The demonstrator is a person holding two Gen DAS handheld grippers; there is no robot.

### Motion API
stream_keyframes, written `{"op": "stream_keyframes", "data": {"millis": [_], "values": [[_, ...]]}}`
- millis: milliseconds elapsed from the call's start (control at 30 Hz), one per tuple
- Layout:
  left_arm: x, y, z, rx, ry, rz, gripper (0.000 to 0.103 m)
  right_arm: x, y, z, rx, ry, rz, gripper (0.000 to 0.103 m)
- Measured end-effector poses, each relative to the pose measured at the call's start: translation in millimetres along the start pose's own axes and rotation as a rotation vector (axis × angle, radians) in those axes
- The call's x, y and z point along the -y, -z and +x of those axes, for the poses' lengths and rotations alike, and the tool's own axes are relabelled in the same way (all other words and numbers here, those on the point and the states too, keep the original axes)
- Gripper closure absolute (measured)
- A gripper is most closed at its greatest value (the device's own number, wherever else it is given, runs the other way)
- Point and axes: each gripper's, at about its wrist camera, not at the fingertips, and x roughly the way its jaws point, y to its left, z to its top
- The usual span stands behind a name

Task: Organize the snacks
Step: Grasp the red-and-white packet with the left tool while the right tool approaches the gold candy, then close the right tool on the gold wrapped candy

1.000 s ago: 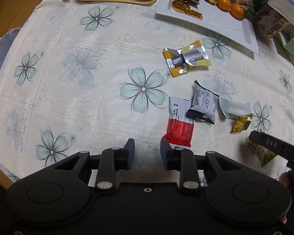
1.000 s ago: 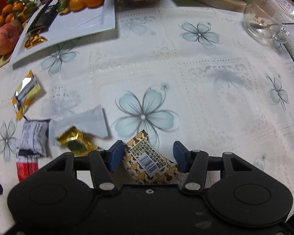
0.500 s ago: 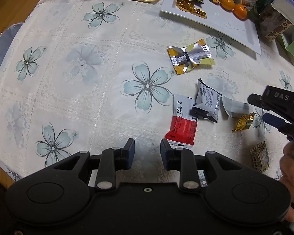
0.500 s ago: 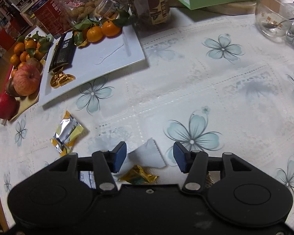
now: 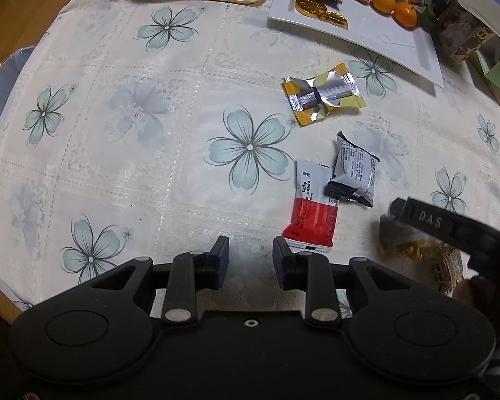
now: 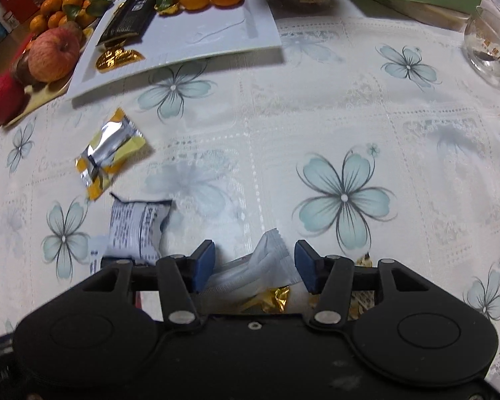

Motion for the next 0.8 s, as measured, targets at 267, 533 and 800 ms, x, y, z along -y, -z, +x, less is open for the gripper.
{"op": "stream_keyframes", "data": {"millis": [267, 533, 800], "values": [[16.0, -1.5, 6.6, 0.036, 0.051, 0.053, 0.066, 18.9, 32.2, -17.6, -0.083, -0.018, -0.057, 0.047], [41.1, -0.7, 19.4, 0.077, 0.076, 0.118, 0.066, 50.8, 26.5, -47.6, -0.052, -0.094, 0.021, 0.047], [60.8, 1.6, 28.3, 0.118, 0.007, 0.176, 0.065, 69.8, 20.5, -57.3, -0.063, -0.119, 0.09, 0.047]]}}
